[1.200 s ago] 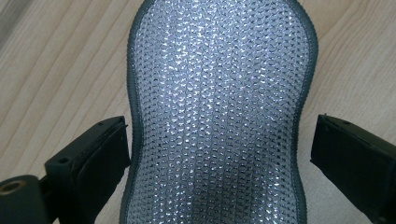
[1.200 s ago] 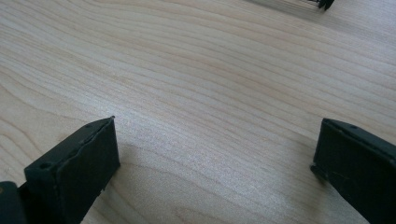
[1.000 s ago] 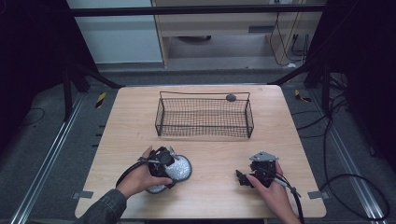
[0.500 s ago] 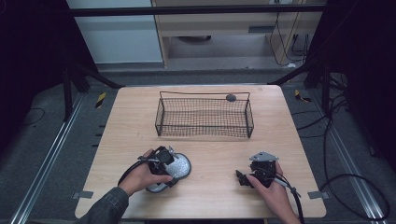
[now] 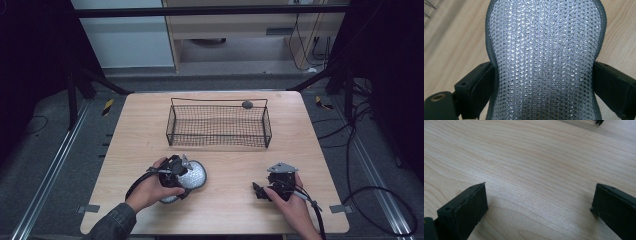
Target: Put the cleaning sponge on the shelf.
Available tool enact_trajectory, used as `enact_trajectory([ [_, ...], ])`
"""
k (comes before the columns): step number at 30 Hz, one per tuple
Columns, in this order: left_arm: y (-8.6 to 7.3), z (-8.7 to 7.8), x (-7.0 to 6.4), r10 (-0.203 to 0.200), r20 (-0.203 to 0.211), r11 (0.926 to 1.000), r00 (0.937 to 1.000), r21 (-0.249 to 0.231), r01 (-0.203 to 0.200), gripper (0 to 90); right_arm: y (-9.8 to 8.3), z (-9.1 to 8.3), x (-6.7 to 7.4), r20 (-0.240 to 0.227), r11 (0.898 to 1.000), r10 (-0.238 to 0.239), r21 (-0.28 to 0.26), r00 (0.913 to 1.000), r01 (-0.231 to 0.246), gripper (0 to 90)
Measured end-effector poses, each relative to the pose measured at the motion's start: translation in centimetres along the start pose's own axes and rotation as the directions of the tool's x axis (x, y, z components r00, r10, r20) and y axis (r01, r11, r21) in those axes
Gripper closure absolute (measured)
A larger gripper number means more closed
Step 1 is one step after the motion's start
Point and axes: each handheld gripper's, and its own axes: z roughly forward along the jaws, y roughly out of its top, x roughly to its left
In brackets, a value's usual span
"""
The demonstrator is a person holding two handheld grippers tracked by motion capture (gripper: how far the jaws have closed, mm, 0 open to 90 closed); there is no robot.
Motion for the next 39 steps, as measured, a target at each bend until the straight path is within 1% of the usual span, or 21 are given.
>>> enact_trajectory([
  [3, 0.3, -0.4, 0.0, 0.021, -0.027, 0.9997, 0.9994, -0.008, -0.021, 7.2, 0.0, 0.0, 0.0, 0.0, 1.0, 0.0, 0.0, 1.0, 0.0, 0.4],
  [7, 0.7, -0.9, 0.1, 0.035, -0.043, 0.999, 0.9984, -0.026, -0.036, 7.6, 0.0, 0.0, 0.0, 0.0, 1.0, 0.0, 0.0, 1.0, 0.0, 0.4],
  [11, 1.0, -1.2, 0.2, 0.048, -0.06, 0.9984, 0.997, -0.026, -0.05, 7.7, 0.0, 0.0, 0.0, 0.0, 1.0, 0.0, 0.0, 1.0, 0.0, 0.3],
  [19, 1.2, -1.5, 0.3, 0.051, -0.07, 0.9979, 0.9962, -0.037, -0.054, 7.8, 0.0, 0.0, 0.0, 0.0, 1.0, 0.0, 0.0, 1.0, 0.0, 0.4],
  [21, 1.3, -1.6, 0.3, 0.058, -0.082, 0.9973, 0.995, -0.041, -0.061, 7.8, 0.0, 0.0, 0.0, 0.0, 1.0, 0.0, 0.0, 1.0, 0.0, 0.4],
  [23, 1.4, -1.7, 0.3, 0.055, -0.084, 0.9973, 0.9949, -0.043, -0.059, 7.8, 0.0, 0.0, 0.0, 0.0, 1.0, -0.001, 0.0, 1.0, 0.001, 0.4],
  [26, 1.6, -2.0, 0.4, 0.069, -0.095, 0.9965, 0.9931, -0.042, -0.073, 7.8, 0.0, 0.0, 0.0, 0.0, 1.0, -0.001, 0.0, 1.0, 0.001, 0.4],
  [39, 3.4, -3.7, 1.1, 0.086, -0.142, 0.9927, 0.9862, -0.072, -0.097, 7.8, 0.0, 0.0, 0.0, 0.0, 1.0, 0.0, 0.001, 1.0, 0.0, 0.4],
])
